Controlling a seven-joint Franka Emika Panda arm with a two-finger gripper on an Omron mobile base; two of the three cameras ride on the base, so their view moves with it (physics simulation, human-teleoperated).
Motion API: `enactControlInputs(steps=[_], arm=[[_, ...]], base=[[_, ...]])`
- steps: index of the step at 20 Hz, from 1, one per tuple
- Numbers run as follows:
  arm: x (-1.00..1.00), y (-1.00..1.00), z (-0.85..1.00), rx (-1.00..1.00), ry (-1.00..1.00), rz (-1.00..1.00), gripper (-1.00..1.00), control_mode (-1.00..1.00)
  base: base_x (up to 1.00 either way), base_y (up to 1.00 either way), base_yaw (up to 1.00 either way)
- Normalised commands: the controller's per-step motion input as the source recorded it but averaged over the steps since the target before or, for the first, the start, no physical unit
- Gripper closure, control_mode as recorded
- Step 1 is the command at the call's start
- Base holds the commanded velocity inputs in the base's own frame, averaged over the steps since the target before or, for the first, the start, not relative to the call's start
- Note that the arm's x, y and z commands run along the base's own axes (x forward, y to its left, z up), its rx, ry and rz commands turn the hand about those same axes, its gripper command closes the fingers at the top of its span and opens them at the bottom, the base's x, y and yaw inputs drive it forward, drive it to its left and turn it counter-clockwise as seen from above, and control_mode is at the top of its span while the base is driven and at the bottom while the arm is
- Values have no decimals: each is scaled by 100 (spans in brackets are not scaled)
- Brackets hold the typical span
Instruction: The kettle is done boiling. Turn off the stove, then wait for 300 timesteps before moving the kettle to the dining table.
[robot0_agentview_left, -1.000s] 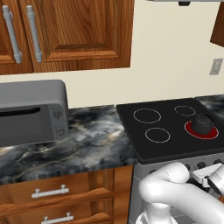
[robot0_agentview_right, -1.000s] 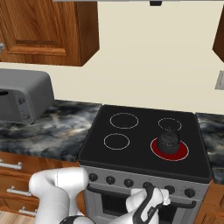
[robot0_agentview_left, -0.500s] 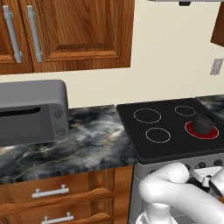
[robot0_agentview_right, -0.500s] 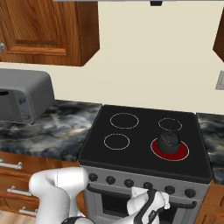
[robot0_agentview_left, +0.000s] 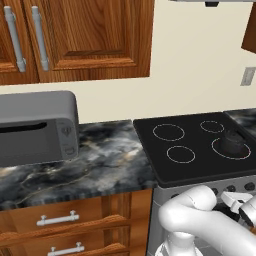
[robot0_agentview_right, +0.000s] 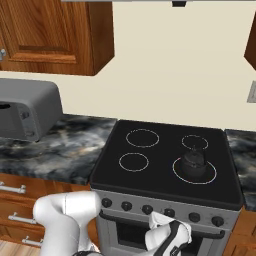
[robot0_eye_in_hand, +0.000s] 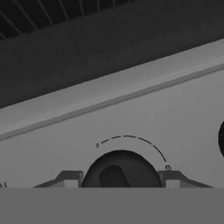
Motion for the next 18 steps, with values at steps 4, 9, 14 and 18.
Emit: enactControlInputs(steps=[4,9,14,18], arm=[[-14,-7,-2,19,0,-11,100,-100],[-8,0,-4,7,0,-7,100,-100],[-3,0,0,0,-1,0,-100,-100],[-26,0,0,0,-4,-3,-100,-100]], base=[[0,0,0],[0,0,0],[0,0,0],[0,0,0]])
